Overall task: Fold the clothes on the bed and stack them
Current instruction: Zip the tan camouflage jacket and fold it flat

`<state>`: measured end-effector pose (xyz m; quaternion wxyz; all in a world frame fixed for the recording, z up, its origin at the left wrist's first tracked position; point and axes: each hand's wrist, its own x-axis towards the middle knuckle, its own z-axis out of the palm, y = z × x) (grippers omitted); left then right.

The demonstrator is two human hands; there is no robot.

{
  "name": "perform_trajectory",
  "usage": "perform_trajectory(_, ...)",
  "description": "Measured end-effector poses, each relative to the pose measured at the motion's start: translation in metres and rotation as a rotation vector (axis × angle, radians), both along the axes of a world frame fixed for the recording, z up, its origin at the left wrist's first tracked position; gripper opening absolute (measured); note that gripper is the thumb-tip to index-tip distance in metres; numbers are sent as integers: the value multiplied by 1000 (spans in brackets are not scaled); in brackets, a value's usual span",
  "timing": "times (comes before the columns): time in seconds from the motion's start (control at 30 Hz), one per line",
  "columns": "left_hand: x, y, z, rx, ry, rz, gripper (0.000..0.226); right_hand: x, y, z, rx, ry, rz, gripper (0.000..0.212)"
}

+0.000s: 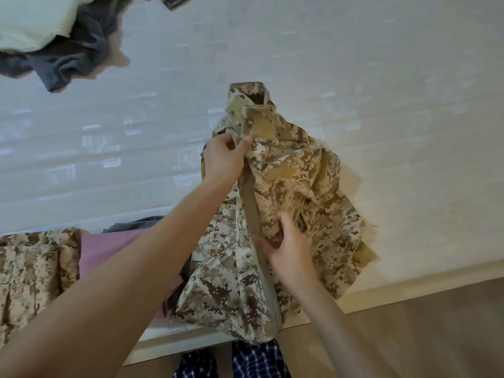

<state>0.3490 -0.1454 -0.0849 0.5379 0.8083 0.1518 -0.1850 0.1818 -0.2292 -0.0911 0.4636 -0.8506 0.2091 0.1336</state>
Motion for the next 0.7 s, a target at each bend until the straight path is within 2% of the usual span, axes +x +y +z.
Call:
perform_trajectory(0.1,2,-1,-4,36,-90,-62,24,-31,10,-7,-138,-125,-69,20)
perform_trajectory(0.17,0,-1,-8,17,-17,-164,24,-32,14,-10,-273,-233,-112,27)
perform_trajectory(0.27,-1,4,-11,55,169,-355,33,-28,17,-9,-387,-297,-77,36)
perform_trajectory(0.33,3,4,-11,128,118,-357,33,-33,14,-12,-434,-310,-40,34)
perform_trajectory(0.4,7,-1,-8,26,67,-238,24,-40,11,-12,-403,-307,-33,33)
perform_trajectory(0.5,4,-6,-6,-360,183,-49,14,-43,2,-10,-212,-303,-204,24)
perform_trajectory(0.53,-5,-5,-8,-417,222,-50,15,-43,-4,-11,-188,-277,-255,21)
perform_trajectory(0.57,-18,-4,-13,-392,241,-94,18,-43,-10,-12,-184,-244,-280,18)
perform_trajectory(0.63,-56,3,-24,-217,239,-218,35,-43,-22,-16,-158,-203,-298,17)
perform_trajectory(0.7,-97,9,-37,-158,284,-232,48,-43,-29,-17,-124,-181,-309,21)
